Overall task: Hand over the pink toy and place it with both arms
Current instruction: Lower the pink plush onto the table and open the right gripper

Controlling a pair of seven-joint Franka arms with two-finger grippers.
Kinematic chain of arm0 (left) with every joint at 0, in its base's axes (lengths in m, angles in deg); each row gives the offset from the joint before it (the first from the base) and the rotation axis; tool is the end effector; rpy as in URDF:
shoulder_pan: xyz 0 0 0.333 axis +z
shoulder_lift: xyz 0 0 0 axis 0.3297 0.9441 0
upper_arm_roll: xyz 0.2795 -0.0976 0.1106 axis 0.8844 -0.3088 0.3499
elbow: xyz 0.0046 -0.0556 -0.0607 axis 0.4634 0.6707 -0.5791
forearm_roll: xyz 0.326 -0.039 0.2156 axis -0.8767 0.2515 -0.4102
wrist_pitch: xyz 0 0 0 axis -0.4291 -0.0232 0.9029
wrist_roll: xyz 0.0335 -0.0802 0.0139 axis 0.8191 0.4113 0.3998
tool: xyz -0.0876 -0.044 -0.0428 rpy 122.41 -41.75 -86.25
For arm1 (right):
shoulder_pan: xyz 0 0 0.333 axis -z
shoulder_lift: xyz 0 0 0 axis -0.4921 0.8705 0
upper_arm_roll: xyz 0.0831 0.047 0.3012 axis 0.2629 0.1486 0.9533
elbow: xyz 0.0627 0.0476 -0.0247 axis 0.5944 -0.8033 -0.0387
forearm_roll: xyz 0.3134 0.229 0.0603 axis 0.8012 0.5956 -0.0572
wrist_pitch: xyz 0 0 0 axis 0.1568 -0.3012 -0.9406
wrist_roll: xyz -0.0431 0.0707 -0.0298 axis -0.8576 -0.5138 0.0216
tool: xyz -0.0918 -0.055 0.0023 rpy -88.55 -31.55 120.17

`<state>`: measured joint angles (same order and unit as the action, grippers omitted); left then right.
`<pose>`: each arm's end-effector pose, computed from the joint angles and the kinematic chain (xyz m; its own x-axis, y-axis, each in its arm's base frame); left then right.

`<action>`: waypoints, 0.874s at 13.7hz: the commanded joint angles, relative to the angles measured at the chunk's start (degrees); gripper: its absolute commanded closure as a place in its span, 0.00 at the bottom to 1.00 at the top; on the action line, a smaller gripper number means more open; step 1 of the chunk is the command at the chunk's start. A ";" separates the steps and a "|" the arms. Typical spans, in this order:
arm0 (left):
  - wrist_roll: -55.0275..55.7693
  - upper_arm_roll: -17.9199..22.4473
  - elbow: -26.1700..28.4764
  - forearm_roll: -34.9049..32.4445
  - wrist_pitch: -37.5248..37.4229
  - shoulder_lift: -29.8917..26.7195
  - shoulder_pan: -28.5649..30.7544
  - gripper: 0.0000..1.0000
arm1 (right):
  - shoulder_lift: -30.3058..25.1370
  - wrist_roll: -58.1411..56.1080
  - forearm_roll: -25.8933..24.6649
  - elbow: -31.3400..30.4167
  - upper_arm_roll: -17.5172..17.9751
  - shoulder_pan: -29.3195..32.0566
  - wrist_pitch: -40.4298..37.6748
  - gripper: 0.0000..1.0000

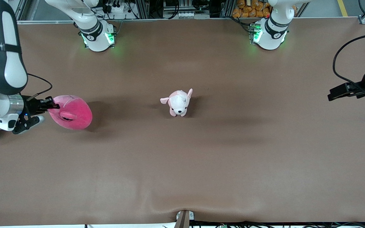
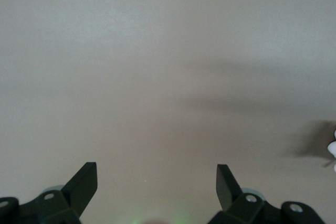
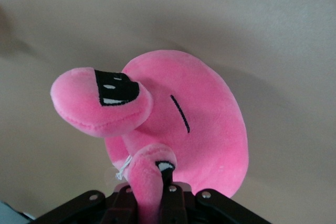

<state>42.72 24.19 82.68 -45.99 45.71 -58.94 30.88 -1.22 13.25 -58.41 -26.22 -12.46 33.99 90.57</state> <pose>0.6001 -0.0030 0.6114 0.9956 0.0708 -0.0605 0.0695 -0.9973 -0.0231 0.5828 -0.0789 0.3721 0.8655 0.4524 -0.2150 0.3726 -0.8683 -0.3273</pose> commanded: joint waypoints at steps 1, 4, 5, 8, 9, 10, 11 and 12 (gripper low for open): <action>-0.84 -0.77 0.24 -1.08 -1.16 -1.69 0.58 0.00 | 3.23 -9.22 3.39 0.28 1.23 3.04 1.99 0.99; 2.85 -1.30 1.38 -0.64 -1.51 -3.01 0.06 0.00 | 4.82 -18.03 4.90 0.37 1.23 3.75 4.01 0.36; 3.03 -1.65 1.47 -0.55 -1.42 -3.10 0.14 0.00 | 4.91 -18.04 4.90 0.45 1.23 3.66 4.02 0.00; 3.38 -2.09 2.78 -0.38 -1.16 -4.24 0.23 0.00 | 4.12 -17.17 4.11 2.64 1.14 2.87 3.23 0.00; 4.17 -2.09 3.05 -0.29 -1.07 -4.59 0.06 0.00 | 3.86 -16.56 4.02 3.87 1.14 2.87 3.14 0.00; 5.65 -2.53 3.23 -0.29 -1.16 -4.68 0.06 0.00 | 3.33 -15.42 3.76 4.75 1.14 2.87 3.05 0.00; 8.02 -3.66 3.66 -0.29 -1.16 -4.77 0.14 0.00 | 2.98 -13.41 2.62 5.37 1.14 2.78 2.18 0.00; 10.91 -4.72 4.45 -0.29 -0.99 -5.12 0.14 0.00 | 2.37 -10.08 1.13 5.72 1.41 2.44 1.39 0.00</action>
<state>49.50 21.29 84.16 -45.98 44.52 -61.68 30.81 2.82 -1.13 -55.27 -21.12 -11.73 36.40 93.67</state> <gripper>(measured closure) 0.000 0.000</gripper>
